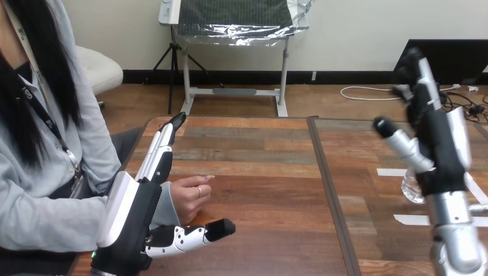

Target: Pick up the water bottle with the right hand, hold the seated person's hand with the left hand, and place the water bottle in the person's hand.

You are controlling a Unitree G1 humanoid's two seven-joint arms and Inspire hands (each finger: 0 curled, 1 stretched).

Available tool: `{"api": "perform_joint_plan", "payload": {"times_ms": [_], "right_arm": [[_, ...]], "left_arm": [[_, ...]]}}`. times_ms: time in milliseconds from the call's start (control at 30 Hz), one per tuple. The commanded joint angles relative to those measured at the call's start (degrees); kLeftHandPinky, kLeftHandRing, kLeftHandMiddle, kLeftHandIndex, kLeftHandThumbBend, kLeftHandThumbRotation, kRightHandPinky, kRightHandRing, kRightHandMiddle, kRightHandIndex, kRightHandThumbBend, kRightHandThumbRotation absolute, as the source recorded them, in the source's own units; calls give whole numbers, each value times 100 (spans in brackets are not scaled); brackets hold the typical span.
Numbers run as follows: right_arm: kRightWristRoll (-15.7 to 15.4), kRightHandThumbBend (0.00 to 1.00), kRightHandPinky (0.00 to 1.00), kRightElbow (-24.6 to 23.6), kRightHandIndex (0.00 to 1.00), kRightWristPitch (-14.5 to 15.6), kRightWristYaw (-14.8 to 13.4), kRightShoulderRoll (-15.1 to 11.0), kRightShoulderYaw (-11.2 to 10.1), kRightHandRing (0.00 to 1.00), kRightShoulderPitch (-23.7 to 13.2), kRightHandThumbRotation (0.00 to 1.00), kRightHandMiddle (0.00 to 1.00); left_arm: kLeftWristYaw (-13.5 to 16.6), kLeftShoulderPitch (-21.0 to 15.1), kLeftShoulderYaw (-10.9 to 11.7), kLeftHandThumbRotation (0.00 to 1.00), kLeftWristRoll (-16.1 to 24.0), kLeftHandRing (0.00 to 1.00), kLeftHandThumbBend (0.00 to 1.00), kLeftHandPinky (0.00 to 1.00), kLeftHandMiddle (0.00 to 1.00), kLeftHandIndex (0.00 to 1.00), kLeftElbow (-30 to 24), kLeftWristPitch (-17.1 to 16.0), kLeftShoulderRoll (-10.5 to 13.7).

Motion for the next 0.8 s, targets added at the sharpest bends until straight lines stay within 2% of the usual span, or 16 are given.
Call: {"api": "perform_joint_plan", "payload": {"times_ms": [0,200,400,500,633,767], "right_arm": [[-96,100,95,69,100,45,-236,-269,-97,100,-652,71,100],[-33,100,95,205,100,110,-246,-402,-154,100,-801,71,100],[-176,100,96,372,100,142,-488,-566,-177,100,-937,72,100],[-132,100,96,438,100,261,-517,-594,-220,100,-1000,71,100],[-216,100,97,519,100,434,-740,-670,-226,100,-1065,72,100],[-235,100,97,603,100,560,-845,-730,-241,100,-1123,73,100]], "left_arm": [[-61,-275,44,72,-156,100,100,98,100,100,-40,-126,134],[-130,-253,81,72,-237,100,100,99,100,100,-64,-134,144],[-189,-254,101,72,-294,100,100,99,100,100,-93,-145,168],[-204,-245,108,72,-303,100,100,99,100,100,-114,-145,178],[-213,-237,117,71,-317,100,100,99,100,100,-104,-173,198],[-222,-238,122,71,-341,100,100,99,100,100,-83,-209,217]]}}
